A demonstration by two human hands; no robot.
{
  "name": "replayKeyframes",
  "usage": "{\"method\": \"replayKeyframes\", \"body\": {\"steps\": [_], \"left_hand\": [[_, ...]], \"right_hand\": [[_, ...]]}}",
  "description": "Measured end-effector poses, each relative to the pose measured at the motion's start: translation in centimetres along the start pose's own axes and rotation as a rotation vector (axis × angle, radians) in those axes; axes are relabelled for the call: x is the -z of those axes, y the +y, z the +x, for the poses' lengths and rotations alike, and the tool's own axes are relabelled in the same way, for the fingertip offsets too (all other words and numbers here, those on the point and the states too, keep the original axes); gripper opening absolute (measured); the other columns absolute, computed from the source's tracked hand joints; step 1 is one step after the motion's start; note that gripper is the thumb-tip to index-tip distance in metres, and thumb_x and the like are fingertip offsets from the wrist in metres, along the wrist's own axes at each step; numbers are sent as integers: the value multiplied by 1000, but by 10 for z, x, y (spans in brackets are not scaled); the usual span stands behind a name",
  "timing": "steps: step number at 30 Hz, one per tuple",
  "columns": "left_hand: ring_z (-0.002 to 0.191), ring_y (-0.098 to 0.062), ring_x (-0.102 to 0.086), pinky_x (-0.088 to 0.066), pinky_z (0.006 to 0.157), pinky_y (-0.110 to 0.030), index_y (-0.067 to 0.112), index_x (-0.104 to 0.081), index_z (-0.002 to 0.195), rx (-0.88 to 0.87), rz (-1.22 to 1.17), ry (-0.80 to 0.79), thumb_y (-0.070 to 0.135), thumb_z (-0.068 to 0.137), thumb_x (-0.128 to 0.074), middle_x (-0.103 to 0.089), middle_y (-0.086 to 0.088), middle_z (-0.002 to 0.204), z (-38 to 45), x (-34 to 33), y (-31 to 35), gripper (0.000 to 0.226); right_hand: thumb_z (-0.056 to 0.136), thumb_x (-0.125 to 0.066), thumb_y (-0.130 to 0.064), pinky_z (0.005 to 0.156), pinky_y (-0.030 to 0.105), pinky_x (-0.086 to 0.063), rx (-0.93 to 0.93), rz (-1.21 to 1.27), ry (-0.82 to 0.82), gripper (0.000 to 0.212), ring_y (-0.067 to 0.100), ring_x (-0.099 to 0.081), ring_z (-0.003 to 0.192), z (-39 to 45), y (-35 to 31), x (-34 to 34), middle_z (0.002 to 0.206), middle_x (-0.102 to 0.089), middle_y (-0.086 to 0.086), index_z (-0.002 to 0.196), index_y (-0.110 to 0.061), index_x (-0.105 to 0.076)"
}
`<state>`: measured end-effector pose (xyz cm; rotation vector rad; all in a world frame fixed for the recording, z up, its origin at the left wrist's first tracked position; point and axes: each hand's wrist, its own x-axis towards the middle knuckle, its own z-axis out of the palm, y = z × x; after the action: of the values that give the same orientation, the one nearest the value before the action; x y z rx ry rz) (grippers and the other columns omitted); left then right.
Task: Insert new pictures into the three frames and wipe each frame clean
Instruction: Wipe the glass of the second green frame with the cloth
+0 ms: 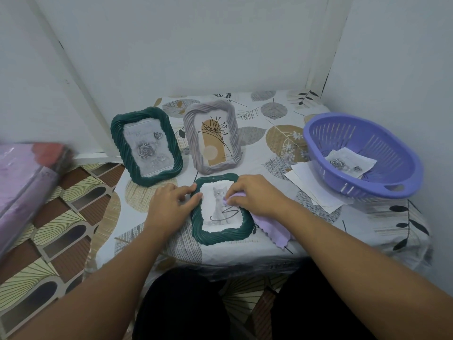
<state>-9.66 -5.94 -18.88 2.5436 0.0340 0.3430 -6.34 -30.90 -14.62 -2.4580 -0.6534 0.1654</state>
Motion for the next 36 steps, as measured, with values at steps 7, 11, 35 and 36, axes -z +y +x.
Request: {"method": "replayKeyframes", "body": {"steps": [7, 11, 35, 36], "left_hand": [[95, -20, -48, -44, 85, -41, 38, -72, 124, 11, 16, -17, 60, 92, -61, -56, 6, 88, 0, 0, 1, 41], [95, -20, -48, -45, 85, -41, 37, -73, 122, 9, 5, -5, 60, 91, -62, -56, 6, 87, 0, -1, 0, 41], [92, -20, -50, -46, 83, -43, 36, -74, 122, -4, 9, -12, 61, 91, -61, -55, 6, 86, 0, 0, 0, 41], [92, -20, -50, -46, 83, -43, 36, -74, 122, -8, 6, -10, 61, 91, -61, -55, 6, 86, 0, 0, -1, 41]], "right_hand": [[90, -74, -29, 76, 23, -38, 21, 36, 23, 14, -1, -52, 82, 2, -10, -1, 78, -53, -20, 100, -24, -82], [85, -78, -38, 79, 22, -46, 21, 107, -81, 9, -11, -55, 85, -3, -4, 1, 85, -61, -20, 93, -33, -81], [86, -73, -19, 81, 40, -59, -95, -274, -129, 11, 24, -67, 91, 4, -22, 17, 95, -74, 0, 91, -26, -81], [85, -73, -18, 80, 41, -60, -98, -295, -143, 12, 24, -67, 90, 4, -24, 17, 95, -74, 1, 91, -25, -81]]}}
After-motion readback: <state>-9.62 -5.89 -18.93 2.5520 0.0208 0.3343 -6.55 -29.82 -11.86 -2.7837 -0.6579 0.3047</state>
